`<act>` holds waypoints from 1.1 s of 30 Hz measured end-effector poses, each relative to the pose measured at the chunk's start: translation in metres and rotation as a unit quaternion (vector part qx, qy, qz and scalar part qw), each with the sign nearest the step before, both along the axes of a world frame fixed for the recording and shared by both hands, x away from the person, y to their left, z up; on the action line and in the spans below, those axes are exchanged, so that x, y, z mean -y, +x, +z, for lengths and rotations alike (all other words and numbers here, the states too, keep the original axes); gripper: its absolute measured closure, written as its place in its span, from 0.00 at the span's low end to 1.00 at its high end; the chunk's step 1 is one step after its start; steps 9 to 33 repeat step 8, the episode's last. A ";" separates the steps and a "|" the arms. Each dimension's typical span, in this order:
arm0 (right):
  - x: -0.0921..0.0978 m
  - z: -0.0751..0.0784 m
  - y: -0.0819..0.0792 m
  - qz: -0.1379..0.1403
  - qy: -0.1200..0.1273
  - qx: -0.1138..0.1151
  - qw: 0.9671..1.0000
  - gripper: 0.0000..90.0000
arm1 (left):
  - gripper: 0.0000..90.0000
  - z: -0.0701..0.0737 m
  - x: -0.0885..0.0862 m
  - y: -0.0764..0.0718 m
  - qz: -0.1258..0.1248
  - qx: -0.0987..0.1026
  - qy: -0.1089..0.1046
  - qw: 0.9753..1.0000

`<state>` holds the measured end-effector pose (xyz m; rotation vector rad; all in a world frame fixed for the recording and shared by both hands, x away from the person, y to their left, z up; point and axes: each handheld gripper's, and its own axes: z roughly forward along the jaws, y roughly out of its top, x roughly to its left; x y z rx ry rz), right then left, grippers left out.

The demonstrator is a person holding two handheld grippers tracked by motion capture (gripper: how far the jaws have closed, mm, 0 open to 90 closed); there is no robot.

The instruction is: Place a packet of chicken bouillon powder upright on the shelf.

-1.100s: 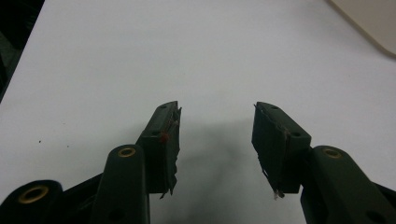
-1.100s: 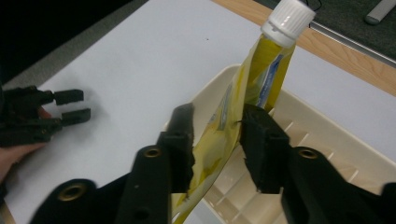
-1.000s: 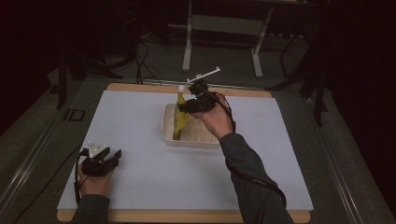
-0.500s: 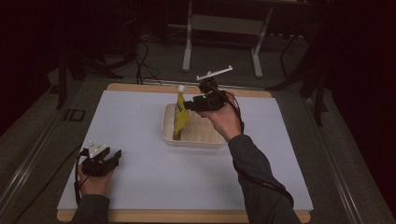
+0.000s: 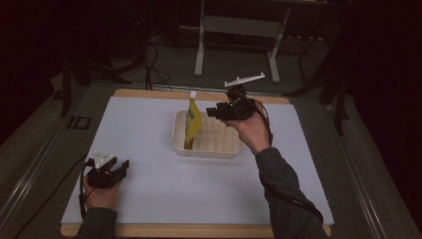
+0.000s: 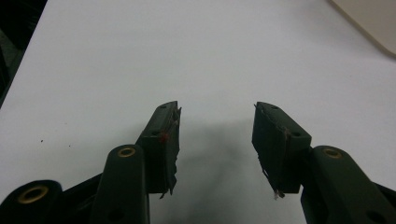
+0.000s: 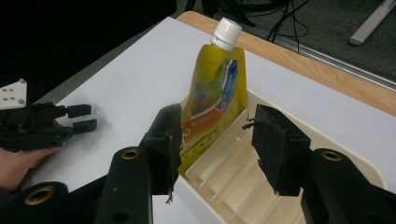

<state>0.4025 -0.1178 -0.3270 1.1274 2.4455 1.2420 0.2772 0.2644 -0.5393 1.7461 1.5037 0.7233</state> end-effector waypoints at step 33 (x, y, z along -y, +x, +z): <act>0.012 -0.006 -0.008 0.003 0.004 -0.001 1.000 0.57 | 0.56 0.000 0.000 0.000 0.002 0.001 -0.001 1.000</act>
